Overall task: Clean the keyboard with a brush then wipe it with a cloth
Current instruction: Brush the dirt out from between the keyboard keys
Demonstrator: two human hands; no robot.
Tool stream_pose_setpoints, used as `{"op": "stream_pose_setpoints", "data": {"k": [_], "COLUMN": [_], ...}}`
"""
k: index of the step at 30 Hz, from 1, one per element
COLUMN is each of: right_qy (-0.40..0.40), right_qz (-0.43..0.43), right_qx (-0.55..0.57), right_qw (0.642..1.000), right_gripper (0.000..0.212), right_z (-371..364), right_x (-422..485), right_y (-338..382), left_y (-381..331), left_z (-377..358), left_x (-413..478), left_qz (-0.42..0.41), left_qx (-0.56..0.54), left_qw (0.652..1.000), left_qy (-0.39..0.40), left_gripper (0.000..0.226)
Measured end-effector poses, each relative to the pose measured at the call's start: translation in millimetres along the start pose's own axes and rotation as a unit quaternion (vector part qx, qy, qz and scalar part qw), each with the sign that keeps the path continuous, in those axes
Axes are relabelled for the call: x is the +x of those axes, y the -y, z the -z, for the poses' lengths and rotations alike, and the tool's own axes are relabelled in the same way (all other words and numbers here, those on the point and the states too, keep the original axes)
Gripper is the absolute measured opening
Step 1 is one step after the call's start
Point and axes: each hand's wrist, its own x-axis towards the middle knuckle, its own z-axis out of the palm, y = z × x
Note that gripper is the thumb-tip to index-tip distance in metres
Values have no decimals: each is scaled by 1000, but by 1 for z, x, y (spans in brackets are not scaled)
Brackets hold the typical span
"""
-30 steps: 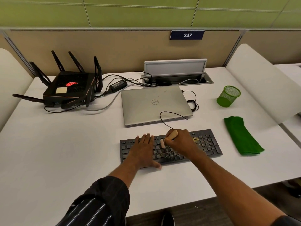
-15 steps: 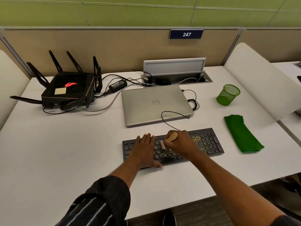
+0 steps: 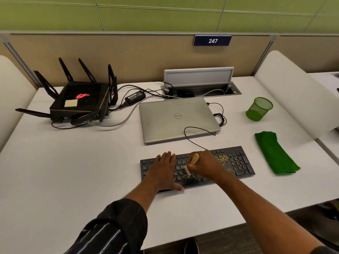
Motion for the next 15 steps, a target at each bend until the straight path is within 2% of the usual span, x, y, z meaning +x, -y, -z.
{"op": "stream_pose_setpoints", "data": {"k": [7, 11, 13, 15], "right_qy": [-58, -5, 13, 22], "right_qz": [9, 25, 34, 38], "right_qx": [58, 13, 4, 3], "right_qw": [997, 1000, 999, 999], "right_gripper": [4, 5, 18, 22], "right_z": [-1, -8, -8, -6], "right_x": [4, 4, 6, 8], "right_y": [10, 11, 10, 11], "left_y": [2, 3, 3, 3], "left_z": [-5, -9, -10, -12], "left_x": [0, 2, 2, 3], "left_qz": [3, 7, 10, 10], "left_qx": [0, 2, 3, 4], "left_qw": [1000, 1000, 1000, 1000], "left_qy": [-14, -16, -20, -23], "left_gripper": [138, 140, 141, 142]}}
